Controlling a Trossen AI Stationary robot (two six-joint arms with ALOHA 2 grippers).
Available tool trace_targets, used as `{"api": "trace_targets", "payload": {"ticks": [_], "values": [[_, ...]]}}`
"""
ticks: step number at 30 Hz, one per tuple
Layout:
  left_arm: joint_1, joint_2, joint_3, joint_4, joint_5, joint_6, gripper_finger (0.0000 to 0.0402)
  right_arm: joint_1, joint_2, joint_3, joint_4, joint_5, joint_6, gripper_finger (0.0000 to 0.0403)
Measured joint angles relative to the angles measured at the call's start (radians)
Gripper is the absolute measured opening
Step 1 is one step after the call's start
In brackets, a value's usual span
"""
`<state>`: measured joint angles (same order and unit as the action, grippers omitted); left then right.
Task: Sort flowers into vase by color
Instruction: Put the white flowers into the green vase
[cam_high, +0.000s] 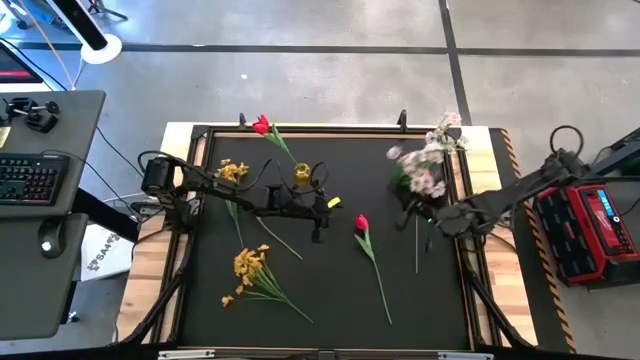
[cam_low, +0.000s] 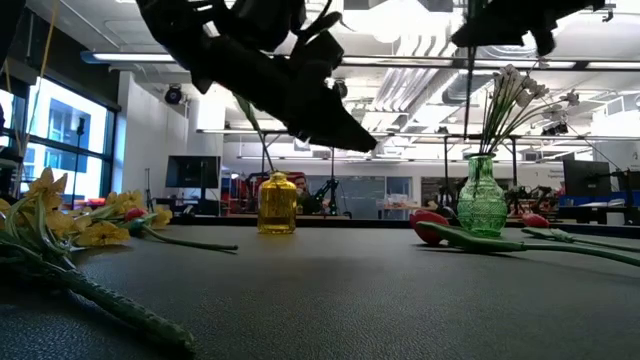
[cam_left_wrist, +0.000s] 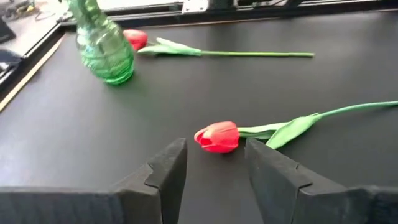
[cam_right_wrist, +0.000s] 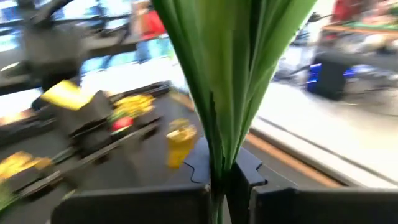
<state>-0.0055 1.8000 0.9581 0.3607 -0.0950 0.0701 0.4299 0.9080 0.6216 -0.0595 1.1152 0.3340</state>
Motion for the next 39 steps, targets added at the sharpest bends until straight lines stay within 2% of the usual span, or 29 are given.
{"api": "trace_targets", "payload": {"ticks": [5, 8, 15, 21, 27, 34, 39], "values": [[-0.027, 0.0, 0.0, -0.005, 0.0, -0.014, 0.0154, -0.065, -0.105, 0.0, -0.102, 0.093, -0.04, 0.0002], [-0.042, -0.027, -0.002, -0.054, -0.016, -0.014, 0.0154, -0.126, -0.139, 0.0, -0.14, 0.108, -0.046, 0.0001], [-0.062, -0.196, -0.102, -0.07, -0.134, 0.005, 0.0154, -0.282, -0.151, 0.0, -0.176, 0.106, -0.072, 0.0001], [-0.061, -0.342, -0.235, -0.021, -0.207, -0.022, 0.0154, -0.394, -0.146, -0.005, -0.151, 0.019, -0.073, 0.0], [-0.061, -0.388, -0.337, 0.119, -0.212, -0.043, 0.0154, -0.477, -0.114, -0.035, -0.081, -0.035, -0.073, 0.0], [-0.061, -0.388, -0.351, 0.132, -0.212, -0.044, 0.0154, -0.52, -0.063, -0.036, -0.082, -0.089, -0.048, 0.0004], [-0.061, -0.388, -0.351, 0.136, -0.211, -0.044, 0.0154, -0.522, -0.052, -0.036, -0.127, -0.107, -0.001, 0.0034]]}}
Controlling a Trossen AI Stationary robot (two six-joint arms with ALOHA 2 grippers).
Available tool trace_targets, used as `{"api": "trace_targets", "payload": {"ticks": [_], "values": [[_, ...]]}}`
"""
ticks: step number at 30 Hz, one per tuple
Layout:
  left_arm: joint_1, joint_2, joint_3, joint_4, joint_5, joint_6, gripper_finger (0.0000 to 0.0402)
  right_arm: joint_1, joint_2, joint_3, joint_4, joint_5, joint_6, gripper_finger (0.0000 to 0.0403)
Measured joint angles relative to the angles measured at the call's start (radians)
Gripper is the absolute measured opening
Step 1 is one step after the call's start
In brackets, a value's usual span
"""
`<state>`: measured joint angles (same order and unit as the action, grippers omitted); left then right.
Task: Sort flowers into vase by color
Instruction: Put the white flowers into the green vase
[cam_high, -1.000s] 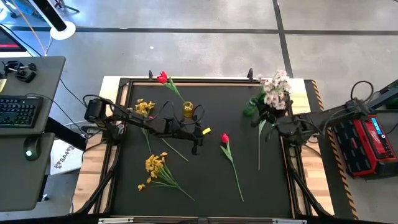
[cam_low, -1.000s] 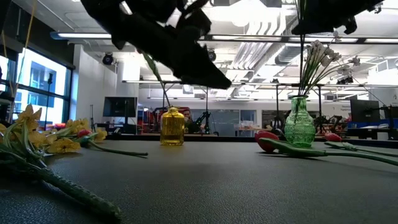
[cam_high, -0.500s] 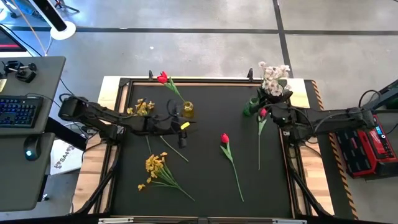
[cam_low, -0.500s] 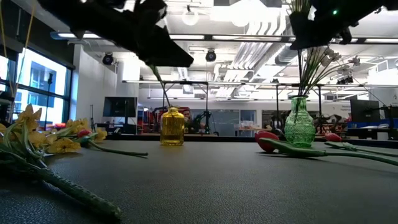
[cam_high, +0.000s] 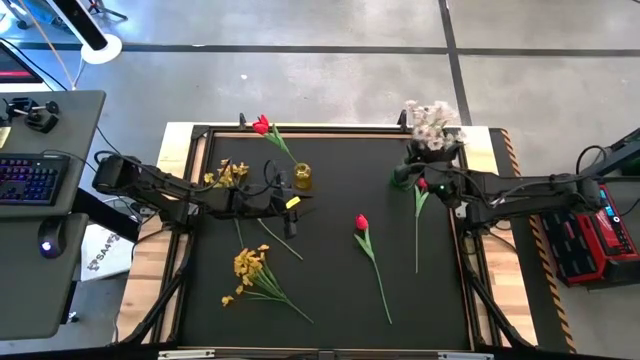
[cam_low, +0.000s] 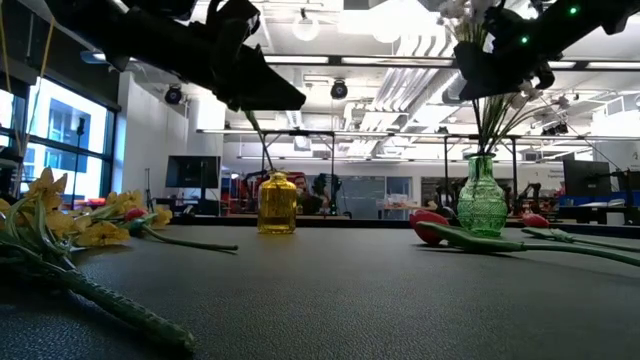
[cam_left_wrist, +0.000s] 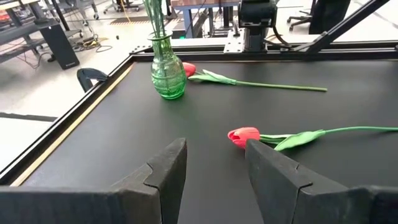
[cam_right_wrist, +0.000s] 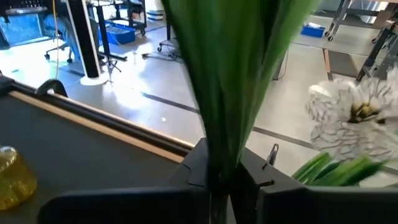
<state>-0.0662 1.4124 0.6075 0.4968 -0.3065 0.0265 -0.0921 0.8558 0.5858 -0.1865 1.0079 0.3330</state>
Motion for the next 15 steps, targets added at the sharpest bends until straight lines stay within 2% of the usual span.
{"api": "trace_targets", "payload": {"ticks": [10, 15], "values": [[-0.001, 0.0, 0.0, 0.001, 0.009, -0.02, 0.0154, 0.001, -0.026, 0.027, -0.086, -0.061, 0.007, 0.0171], [-0.001, 0.0, 0.0, 0.002, 0.009, -0.027, 0.0154, 0.001, -0.056, 0.067, -0.17, -0.112, 0.029, 0.0203]]}}
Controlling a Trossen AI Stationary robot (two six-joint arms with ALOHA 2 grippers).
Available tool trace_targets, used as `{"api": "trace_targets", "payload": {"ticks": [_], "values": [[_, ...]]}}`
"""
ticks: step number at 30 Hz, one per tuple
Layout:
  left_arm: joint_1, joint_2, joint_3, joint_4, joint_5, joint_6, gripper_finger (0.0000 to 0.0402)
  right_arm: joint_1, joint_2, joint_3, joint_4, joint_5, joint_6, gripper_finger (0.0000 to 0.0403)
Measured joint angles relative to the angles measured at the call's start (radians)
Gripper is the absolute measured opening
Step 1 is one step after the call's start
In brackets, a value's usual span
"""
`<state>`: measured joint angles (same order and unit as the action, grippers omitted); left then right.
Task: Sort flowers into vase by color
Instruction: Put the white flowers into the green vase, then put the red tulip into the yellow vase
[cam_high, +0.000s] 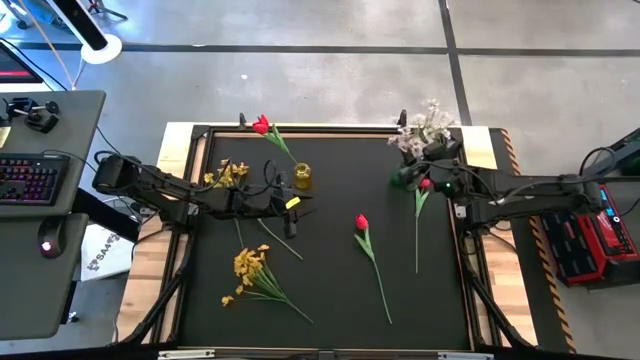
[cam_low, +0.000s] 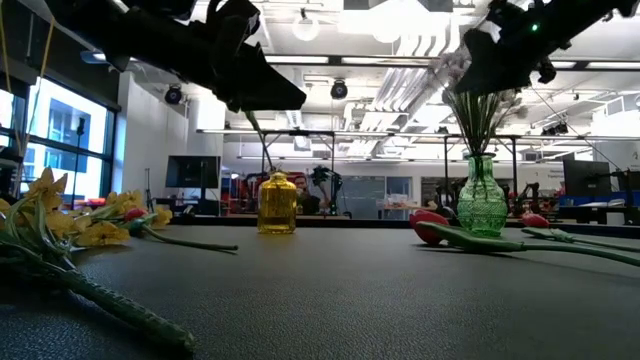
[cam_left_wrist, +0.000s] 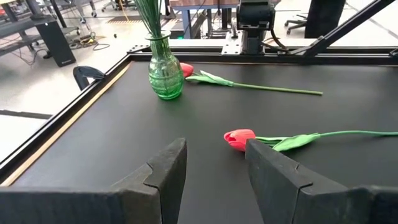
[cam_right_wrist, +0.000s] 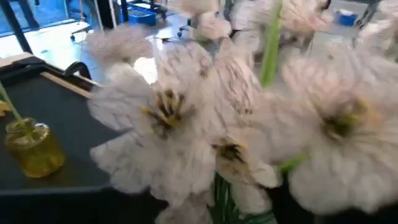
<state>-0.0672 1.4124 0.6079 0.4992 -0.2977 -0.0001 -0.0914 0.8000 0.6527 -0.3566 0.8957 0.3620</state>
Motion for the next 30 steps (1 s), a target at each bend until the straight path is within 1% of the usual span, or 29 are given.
{"api": "trace_targets", "payload": {"ticks": [2, 5, 10, 13, 17, 19, 22, 26, 30], "values": [[-0.001, 0.0, 0.0, 0.0, 0.002, -0.01, 0.0154, 0.0, -0.012, 0.027, -0.071, -0.031, 0.032, 0.0205], [-0.004, -0.004, 0.0, -0.008, 0.007, -0.015, 0.0154, 0.0, -0.024, 0.089, -0.233, -0.103, 0.107, 0.0204], [-0.027, -0.034, 0.0, -0.029, 0.008, -0.007, 0.0154, 0.0, -0.02, 0.237, -0.54, -0.294, 0.266, 0.0194], [-0.048, -0.069, 0.0, -0.068, 0.008, 0.01, 0.0154, 0.005, -0.02, 0.303, -0.652, -0.387, 0.31, 0.0188], [-0.077, -0.114, 0.0, -0.102, -0.003, 0.036, 0.0154, 0.046, -0.02, 0.366, -0.759, -0.448, 0.346, 0.0177], [-0.091, -0.132, 0.0, -0.116, -0.012, 0.038, 0.0154, 0.077, -0.02, 0.389, -0.801, -0.48, 0.387, 0.0171], [-0.114, -0.16, 0.0, -0.159, -0.032, 0.043, 0.0154, 0.146, -0.019, 0.392, -0.842, -0.489, 0.447, 0.016], [-0.144, -0.185, 0.0, -0.22, -0.074, 0.057, 0.0154, 0.269, 0.006, 0.334, -0.829, -0.489, 0.543, 0.0144], [-0.179, -0.219, 0.0, -0.295, -0.131, 0.064, 0.0154, 0.394, 0.064, 0.259, -0.756, -0.494, 0.635, 0.0132]]}}
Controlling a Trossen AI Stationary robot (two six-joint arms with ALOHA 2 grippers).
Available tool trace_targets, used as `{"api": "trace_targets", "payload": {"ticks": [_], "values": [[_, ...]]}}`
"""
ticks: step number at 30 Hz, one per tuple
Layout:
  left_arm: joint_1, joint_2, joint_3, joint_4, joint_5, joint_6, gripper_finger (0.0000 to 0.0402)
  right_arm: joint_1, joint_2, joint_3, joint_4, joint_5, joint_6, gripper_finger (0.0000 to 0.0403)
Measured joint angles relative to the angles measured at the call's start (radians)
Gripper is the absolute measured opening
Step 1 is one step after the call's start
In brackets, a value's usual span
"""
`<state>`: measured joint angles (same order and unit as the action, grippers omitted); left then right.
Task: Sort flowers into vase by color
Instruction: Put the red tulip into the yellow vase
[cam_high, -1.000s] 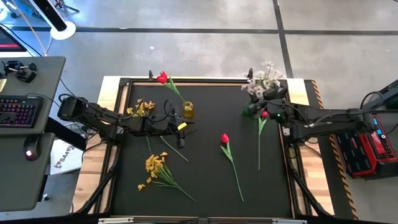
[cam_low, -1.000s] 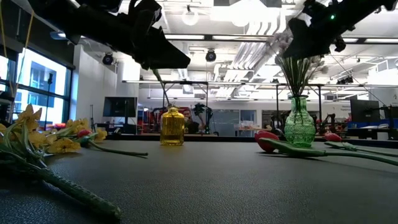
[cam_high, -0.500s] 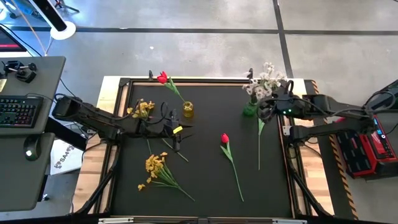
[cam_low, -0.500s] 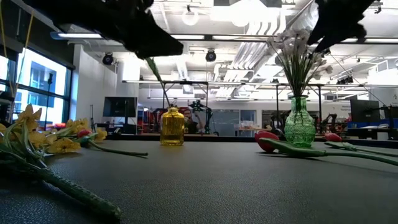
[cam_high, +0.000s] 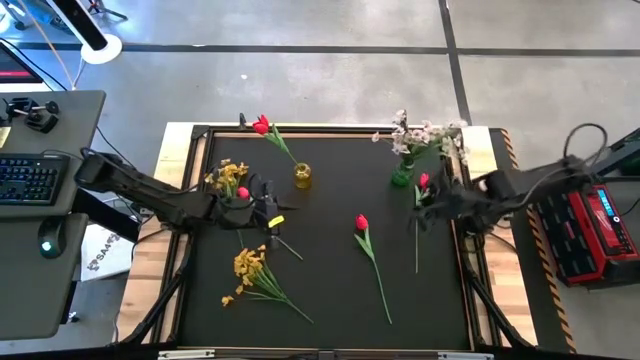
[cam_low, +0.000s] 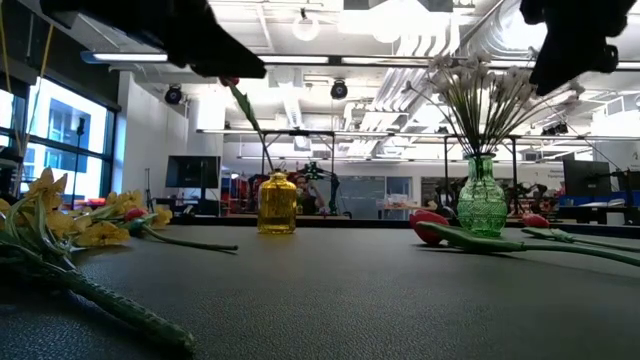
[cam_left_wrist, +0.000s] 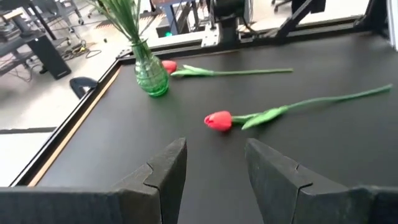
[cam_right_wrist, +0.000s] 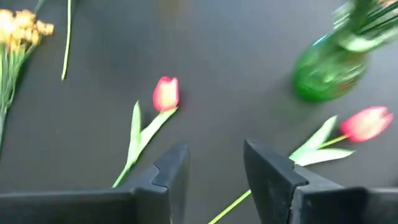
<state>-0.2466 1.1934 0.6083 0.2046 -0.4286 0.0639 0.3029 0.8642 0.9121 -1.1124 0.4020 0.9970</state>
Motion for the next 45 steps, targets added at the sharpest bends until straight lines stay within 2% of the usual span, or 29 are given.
{"api": "trace_targets", "payload": {"ticks": [3, 5, 9, 13, 15, 17, 19, 23, 26, 31, 33, 37, 42, 45], "values": [[-0.03, -0.036, 0.0, -0.06, -0.026, -0.005, 0.0154, 0.087, 0.057, -0.06, 0.126, 0.001, 0.022, 0.0129], [-0.049, -0.057, 0.0, -0.1, -0.04, -0.012, 0.0154, 0.132, 0.106, -0.109, 0.252, 0.001, -0.02, 0.0129], [-0.087, -0.097, 0.0, -0.188, -0.067, -0.041, 0.0154, 0.205, 0.223, -0.214, 0.619, -0.011, -0.205, 0.0129], [-0.126, -0.133, 0.0, -0.312, -0.086, -0.139, 0.0154, 0.239, 0.362, -0.298, 1.013, -0.067, -0.296, 0.0129], [-0.141, -0.135, 0.0, -0.349, -0.1, -0.194, 0.0154, 0.244, 0.436, -0.328, 1.188, -0.037, -0.382, 0.0129], [-0.152, -0.129, 0.0, -0.384, -0.108, -0.227, 0.0154, 0.239, 0.511, -0.339, 1.289, 0.042, -0.419, 0.0129], [-0.159, -0.116, 0.0, -0.398, -0.11, -0.251, 0.0154, 0.215, 0.564, -0.322, 1.286, 0.071, -0.422, 0.0129], [-0.167, -0.09, 0.0, -0.411, -0.115, -0.28, 0.0154, 0.162, 0.619, -0.263, 1.185, -0.004, -0.363, 0.0135], [-0.167, -0.058, 0.0, -0.378, -0.152, -0.289, 0.0154, 0.133, 0.637, -0.215, 1.072, -0.044, -0.305, 0.0158], [-0.166, 0.018, 0.0, -0.356, -0.212, -0.299, 0.0154, 0.095, 0.665, -0.128, 0.77, -0.093, -0.09, 0.0202], [-0.166, 0.056, 0.0, -0.332, -0.229, -0.298, 0.0154, 0.088, 0.677, -0.107, 0.722, -0.137, -0.015, 0.0207], [-0.164, 0.125, 0.0, -0.272, -0.25, -0.298, 0.0154, 0.09, 0.732, -0.102, 0.758, -0.212, -0.014, 0.0199], [-0.143, 0.181, 0.0, -0.241, -0.213, -0.298, 0.0154, 0.079, 0.81, -0.095, 0.734, -0.211, 0.035, 0.0178], [-0.13, 0.199, 0.0, -0.235, -0.192, -0.292, 0.0154, 0.074, 0.836, -0.094, 0.724, -0.21, 0.074, 0.0146]]}}
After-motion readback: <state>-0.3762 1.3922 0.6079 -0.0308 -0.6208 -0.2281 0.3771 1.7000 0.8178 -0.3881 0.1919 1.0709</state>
